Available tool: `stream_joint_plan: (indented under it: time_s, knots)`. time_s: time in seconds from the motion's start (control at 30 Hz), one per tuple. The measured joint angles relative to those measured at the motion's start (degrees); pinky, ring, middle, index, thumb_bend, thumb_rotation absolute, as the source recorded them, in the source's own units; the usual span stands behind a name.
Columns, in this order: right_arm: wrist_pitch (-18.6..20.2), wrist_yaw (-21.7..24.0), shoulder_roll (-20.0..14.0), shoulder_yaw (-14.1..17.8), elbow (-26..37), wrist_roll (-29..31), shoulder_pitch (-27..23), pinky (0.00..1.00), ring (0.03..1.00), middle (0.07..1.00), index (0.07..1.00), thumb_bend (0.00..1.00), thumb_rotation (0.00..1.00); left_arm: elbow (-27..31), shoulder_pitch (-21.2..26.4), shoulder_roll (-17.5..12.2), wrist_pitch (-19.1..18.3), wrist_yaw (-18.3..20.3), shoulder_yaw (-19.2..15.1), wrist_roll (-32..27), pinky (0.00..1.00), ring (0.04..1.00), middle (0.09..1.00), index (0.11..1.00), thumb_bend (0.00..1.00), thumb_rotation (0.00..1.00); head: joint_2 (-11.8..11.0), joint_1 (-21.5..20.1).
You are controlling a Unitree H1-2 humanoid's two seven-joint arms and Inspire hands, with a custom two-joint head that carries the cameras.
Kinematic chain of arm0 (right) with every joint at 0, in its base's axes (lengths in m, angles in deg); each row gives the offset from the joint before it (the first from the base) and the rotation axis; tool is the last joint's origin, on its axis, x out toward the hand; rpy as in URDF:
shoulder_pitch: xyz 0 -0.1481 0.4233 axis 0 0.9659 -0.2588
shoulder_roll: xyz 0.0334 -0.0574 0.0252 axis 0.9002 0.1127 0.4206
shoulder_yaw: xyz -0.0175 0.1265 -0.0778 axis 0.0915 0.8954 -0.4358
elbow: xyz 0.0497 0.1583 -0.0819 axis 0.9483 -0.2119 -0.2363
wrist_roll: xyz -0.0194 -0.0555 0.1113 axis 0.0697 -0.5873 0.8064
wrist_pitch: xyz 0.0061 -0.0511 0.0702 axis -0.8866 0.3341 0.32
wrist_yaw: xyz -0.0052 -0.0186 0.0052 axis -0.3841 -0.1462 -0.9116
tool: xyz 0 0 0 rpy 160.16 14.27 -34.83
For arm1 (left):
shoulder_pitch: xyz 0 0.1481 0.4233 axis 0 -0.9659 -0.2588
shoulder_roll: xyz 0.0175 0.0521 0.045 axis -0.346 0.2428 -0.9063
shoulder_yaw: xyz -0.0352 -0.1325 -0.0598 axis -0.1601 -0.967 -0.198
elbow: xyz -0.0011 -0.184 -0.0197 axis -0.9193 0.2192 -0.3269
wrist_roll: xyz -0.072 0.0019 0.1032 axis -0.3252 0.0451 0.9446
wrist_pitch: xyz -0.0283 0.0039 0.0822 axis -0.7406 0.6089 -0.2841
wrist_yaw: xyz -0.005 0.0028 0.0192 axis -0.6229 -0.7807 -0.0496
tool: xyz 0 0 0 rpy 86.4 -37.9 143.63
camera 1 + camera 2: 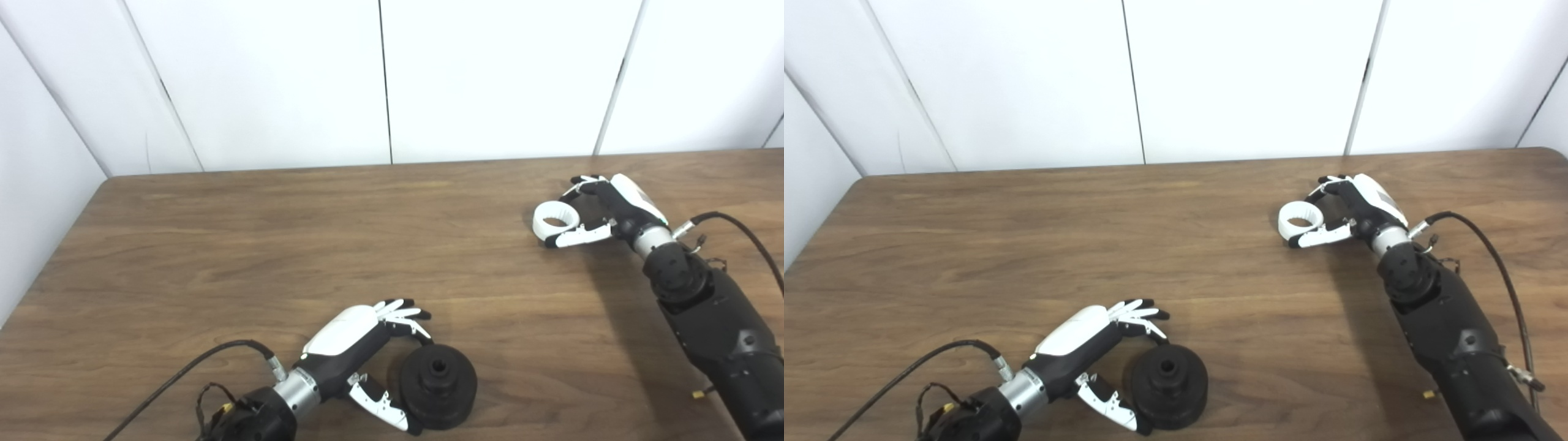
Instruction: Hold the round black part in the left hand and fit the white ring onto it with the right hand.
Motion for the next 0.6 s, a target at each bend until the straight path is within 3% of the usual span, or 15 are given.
stream_joint_plan:
  time_s: [0.13,0.6]
  knots:
    - [-1.04,-1.01,0.05,0.30,-0.13,0.50,0.04,0.95,0.986,0.896,0.490,0.53,0.16,-0.01,0.00,0.02,0.02,-0.01,0.00,0.06,1.00,0.986,0.911,0.605,0.83,0.25,-0.09,0.00]
    - [-1.48,-1.41,0.05,0.55,-0.29,1.33,0.03,0.93,0.973,0.882,0.487,0.53,0.15,-0.07,0.00,0.77,0.09,-0.13,0.02,0.11,1.00,0.982,0.908,0.600,0.83,0.25,-0.26,0.09]
